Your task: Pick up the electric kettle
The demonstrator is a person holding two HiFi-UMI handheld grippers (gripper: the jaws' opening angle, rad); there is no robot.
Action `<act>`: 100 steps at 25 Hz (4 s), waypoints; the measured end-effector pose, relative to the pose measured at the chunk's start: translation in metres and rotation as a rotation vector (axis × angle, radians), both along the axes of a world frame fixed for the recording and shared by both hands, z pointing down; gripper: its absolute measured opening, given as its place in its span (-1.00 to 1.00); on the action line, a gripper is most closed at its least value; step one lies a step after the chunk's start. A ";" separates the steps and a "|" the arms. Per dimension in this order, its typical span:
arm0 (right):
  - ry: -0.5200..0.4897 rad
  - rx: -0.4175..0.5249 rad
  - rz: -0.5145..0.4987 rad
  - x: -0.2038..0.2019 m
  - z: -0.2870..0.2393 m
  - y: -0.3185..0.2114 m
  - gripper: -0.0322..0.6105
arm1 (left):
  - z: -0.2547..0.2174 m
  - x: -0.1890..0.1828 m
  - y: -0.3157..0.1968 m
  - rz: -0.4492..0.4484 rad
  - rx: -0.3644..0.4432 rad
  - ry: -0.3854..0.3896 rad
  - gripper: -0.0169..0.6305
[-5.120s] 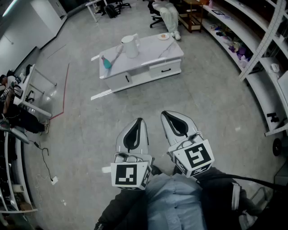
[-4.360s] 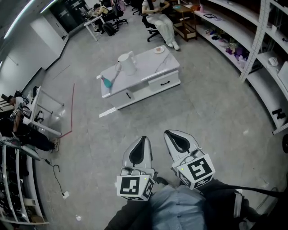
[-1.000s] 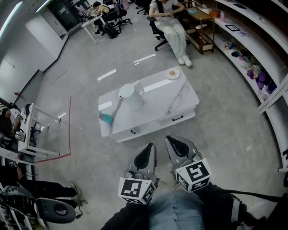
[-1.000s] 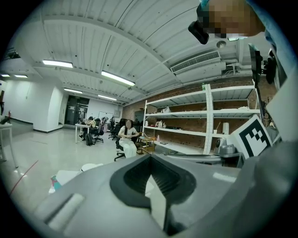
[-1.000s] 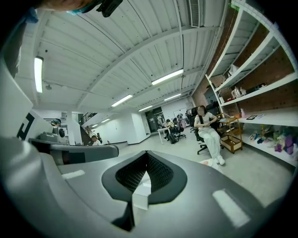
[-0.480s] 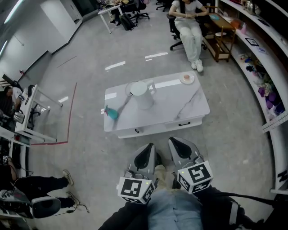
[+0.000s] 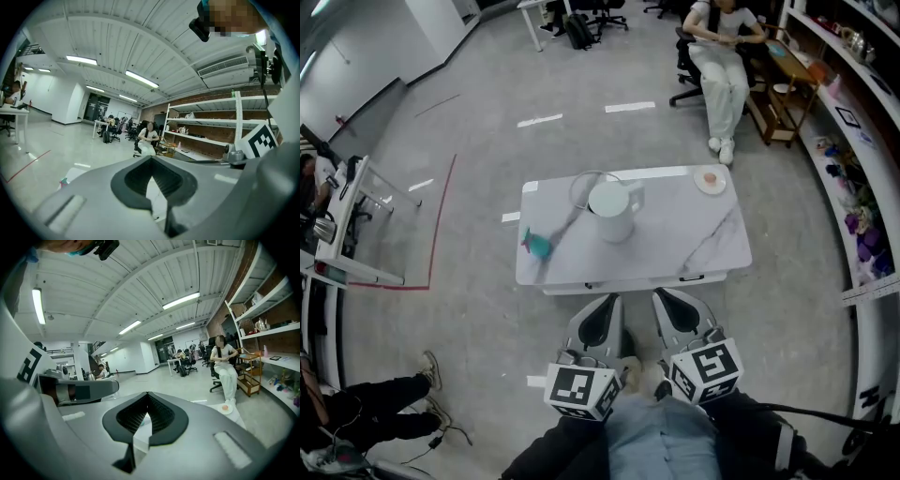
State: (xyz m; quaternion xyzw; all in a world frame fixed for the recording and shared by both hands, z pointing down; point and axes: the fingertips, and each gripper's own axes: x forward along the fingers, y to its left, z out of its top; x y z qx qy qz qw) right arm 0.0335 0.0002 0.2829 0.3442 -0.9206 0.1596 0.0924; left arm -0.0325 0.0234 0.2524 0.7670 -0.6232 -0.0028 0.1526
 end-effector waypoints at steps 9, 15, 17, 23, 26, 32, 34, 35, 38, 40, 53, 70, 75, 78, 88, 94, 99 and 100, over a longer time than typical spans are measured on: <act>0.033 0.048 -0.006 -0.066 -0.015 -0.081 -0.82 | -0.010 -0.073 -0.078 -0.019 0.046 0.027 -0.94; 0.033 0.087 0.006 -0.098 -0.029 -0.109 -0.82 | -0.024 -0.105 -0.106 -0.006 0.084 0.022 -0.94; 0.038 0.096 0.010 -0.101 -0.029 -0.114 -0.82 | -0.023 -0.110 -0.110 -0.006 0.089 0.024 -0.94; 0.047 0.108 0.035 -0.098 -0.029 -0.127 -0.82 | -0.020 -0.115 -0.116 -0.005 0.090 0.028 -0.94; 0.052 0.109 0.036 -0.095 -0.026 -0.134 -0.82 | -0.016 -0.112 -0.123 -0.003 0.081 0.033 -0.94; 0.054 0.078 0.040 -0.095 -0.012 -0.157 -0.82 | -0.004 -0.117 -0.143 -0.023 0.048 0.035 -0.94; 0.052 0.070 0.036 -0.096 -0.006 -0.167 -0.82 | 0.000 -0.121 -0.153 -0.051 0.031 0.031 -0.94; 0.052 0.069 0.033 -0.097 -0.003 -0.173 -0.82 | 0.002 -0.122 -0.159 -0.063 0.023 0.030 -0.94; 0.050 0.061 0.020 -0.096 0.004 -0.192 -0.82 | 0.011 -0.119 -0.177 -0.069 0.023 0.036 -0.94; 0.048 0.055 0.012 -0.095 0.009 -0.204 -0.82 | 0.012 -0.117 -0.190 -0.084 0.018 0.049 -0.94; 0.081 0.051 -0.031 -0.105 0.074 -0.266 -0.82 | 0.082 -0.135 -0.245 -0.177 -0.034 -0.007 -0.94; 0.143 -0.018 -0.045 -0.094 0.250 -0.337 -0.82 | 0.267 -0.186 -0.269 -0.382 -0.181 -0.009 -0.94; 0.175 -0.040 -0.056 -0.094 0.282 -0.342 -0.81 | 0.291 -0.196 -0.272 -0.410 -0.201 -0.033 -0.94; 0.189 -0.049 -0.044 -0.095 0.295 -0.347 -0.79 | 0.305 -0.207 -0.272 -0.444 -0.223 -0.053 -0.94; 0.199 -0.055 -0.043 -0.095 0.318 -0.361 -0.36 | 0.337 -0.237 -0.276 -0.545 -0.279 -0.068 -0.68; 0.259 -0.085 -0.068 -0.093 0.347 -0.365 -0.26 | 0.351 -0.237 -0.286 -0.540 -0.301 -0.071 -0.69; 0.257 -0.050 -0.095 -0.109 0.357 -0.380 -0.24 | 0.363 -0.233 -0.295 -0.527 -0.307 -0.064 -0.69; 0.256 -0.047 -0.099 -0.112 0.359 -0.384 -0.24 | 0.364 -0.233 -0.297 -0.527 -0.306 -0.062 -0.68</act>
